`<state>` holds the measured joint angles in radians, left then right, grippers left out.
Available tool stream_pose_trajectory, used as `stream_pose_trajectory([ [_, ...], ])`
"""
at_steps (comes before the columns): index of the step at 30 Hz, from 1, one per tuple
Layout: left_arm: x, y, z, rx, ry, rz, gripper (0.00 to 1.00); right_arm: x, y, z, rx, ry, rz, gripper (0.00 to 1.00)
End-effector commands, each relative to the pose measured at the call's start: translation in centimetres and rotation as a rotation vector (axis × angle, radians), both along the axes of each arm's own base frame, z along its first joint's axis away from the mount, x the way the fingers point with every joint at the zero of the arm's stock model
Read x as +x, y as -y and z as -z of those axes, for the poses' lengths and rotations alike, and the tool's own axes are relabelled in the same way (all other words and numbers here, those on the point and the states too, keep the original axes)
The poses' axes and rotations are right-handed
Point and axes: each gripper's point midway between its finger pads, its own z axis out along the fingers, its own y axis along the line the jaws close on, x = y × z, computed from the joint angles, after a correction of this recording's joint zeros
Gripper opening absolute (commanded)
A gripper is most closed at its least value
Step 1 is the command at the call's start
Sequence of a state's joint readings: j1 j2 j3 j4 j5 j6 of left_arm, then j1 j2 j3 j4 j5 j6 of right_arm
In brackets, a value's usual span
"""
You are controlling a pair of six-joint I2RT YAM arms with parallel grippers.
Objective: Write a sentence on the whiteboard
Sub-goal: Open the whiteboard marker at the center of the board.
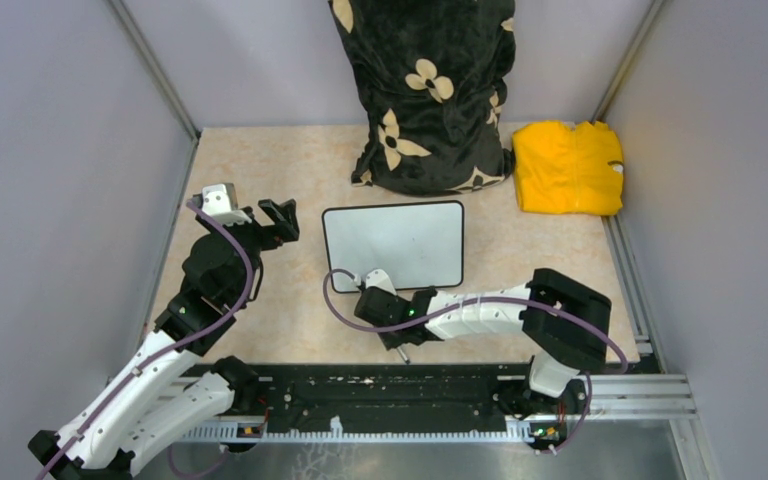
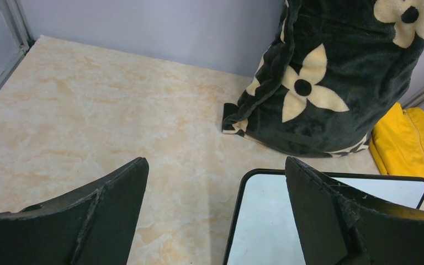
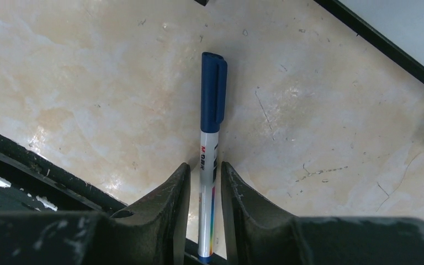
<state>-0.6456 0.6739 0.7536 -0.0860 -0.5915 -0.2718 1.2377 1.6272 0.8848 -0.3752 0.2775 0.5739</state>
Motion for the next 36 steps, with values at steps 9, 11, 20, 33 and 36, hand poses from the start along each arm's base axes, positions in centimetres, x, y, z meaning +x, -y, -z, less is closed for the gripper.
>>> stream_pose_trajectory([
  [9, -0.1, 0.1, -0.7, -0.007, 0.022, 0.011, 0.99, -1.0, 0.9, 2.7, -0.017, -0.076, -0.004, 0.08],
  [11, -0.1, 0.2, -0.7, -0.006, 0.024, 0.014, 0.99, -1.0, 1.0, 2.6, -0.011, -0.076, -0.005, 0.03],
  [20, 0.0, 0.8, -0.6, -0.003, 0.022, 0.045, 0.99, -0.5, 0.2, -3.8, 0.149, 0.013, -0.025, 0.0],
  [33, -1.4, 6.3, -1.4, -0.021, 0.108, 0.357, 0.99, -1.5, 0.1, -16.8, 0.618, 0.271, -0.108, 0.0],
  [36, -2.5, 8.5, -2.0, -0.048, 0.142, 0.491, 0.99, -1.0, 0.0, -19.3, 0.798, 0.35, -0.077, 0.0],
])
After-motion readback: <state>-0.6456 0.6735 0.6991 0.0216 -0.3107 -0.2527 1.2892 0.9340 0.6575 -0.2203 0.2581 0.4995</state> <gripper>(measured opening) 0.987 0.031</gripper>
